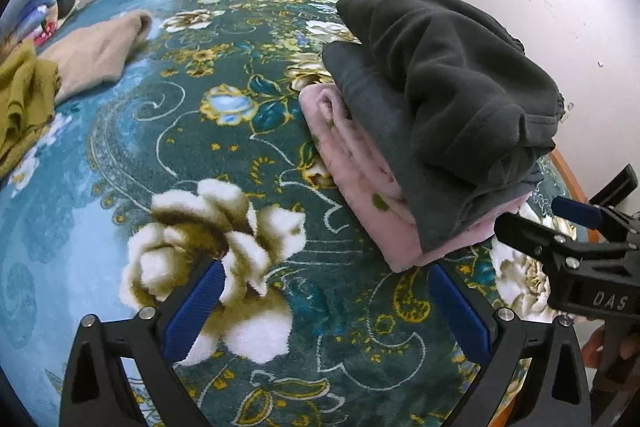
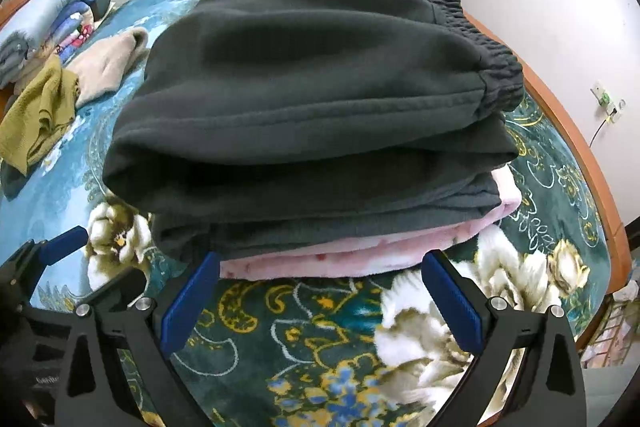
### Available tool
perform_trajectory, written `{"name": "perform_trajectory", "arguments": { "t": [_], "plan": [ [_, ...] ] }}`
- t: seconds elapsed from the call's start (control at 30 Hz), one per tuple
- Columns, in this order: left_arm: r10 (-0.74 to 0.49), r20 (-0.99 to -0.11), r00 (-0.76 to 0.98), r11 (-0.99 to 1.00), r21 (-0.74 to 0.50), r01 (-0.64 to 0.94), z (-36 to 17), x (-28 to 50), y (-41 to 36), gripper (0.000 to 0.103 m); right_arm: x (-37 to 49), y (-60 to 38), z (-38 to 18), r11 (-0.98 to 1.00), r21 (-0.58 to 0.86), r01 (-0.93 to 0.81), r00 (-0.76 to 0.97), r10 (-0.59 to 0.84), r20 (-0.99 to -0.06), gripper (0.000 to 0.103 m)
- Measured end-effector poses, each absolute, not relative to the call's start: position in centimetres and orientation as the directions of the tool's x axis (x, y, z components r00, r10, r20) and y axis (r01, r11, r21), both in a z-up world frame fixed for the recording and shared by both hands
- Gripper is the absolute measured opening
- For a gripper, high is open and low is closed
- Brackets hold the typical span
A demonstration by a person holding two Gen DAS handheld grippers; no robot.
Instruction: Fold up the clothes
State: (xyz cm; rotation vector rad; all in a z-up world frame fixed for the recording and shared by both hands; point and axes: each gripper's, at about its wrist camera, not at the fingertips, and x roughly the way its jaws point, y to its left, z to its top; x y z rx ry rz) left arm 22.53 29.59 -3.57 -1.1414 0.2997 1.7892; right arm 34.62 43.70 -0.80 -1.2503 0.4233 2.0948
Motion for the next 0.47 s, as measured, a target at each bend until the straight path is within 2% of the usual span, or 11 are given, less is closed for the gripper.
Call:
{"name": "perform_trajectory", "arguments": {
  "t": [0.27,0.47],
  "plan": [
    [0.59,-0.804,-0.073,-0.454,-0.255,-0.854,-4.0,23.5,30.5,0.103,34.6,43.5,-1.0,-0.725,-0.074,-0.684,-0.299,0.372,-0.879,0.101],
    [0.637,-0.77,-0.046,-0.373,-0.256,-0.892,-3.9,24.7,31.0,0.103,35.1,43.6,-1.3,-0.715,-0.075,-0.695,-0.286,0.371,-0.884,0.101]
  ]
}}
